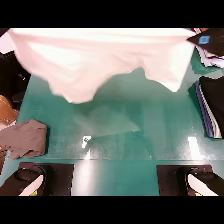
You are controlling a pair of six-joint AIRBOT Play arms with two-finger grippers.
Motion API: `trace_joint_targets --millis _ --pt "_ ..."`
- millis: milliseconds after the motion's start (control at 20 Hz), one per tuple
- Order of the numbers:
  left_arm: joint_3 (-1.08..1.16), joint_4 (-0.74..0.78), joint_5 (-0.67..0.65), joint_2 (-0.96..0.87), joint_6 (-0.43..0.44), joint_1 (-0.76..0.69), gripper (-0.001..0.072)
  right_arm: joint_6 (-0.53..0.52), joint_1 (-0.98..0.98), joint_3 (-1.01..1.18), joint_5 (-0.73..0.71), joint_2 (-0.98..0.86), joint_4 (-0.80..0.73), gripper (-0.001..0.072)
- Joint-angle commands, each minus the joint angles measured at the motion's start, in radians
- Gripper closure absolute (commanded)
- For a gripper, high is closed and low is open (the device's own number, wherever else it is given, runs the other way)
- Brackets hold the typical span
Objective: Fold the shirts.
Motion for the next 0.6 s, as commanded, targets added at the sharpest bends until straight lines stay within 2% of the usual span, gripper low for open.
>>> trace_joint_targets --millis 0,200,300,400,550 --pt "0.016 -0.04 -0.089 -0.057 -0.006 -0.055 0.0683 0.106 0.028 0.128 0.092 -0.076 -0.064 0.07" --pt "-0.008 0.086 -0.219 -0.319 0.01 -0.243 0.0681 0.121 0.106 0.137 0.193 -0.308 -0.079 0.07" --pt "-0.11 0.103 -0.211 -0.445 0.029 -0.29 0.0681 0.111 0.109 0.137 0.233 -0.428 -0.202 0.07" --pt "-0.267 0.079 -0.1 -0.533 0.029 -0.307 0.068 0.097 0.093 0.137 0.262 -0.52 -0.32 0.07" --pt "-0.481 -0.017 0.154 -0.605 0.028 -0.311 0.0679 0.087 0.061 0.137 0.274 -0.608 -0.322 0.07"
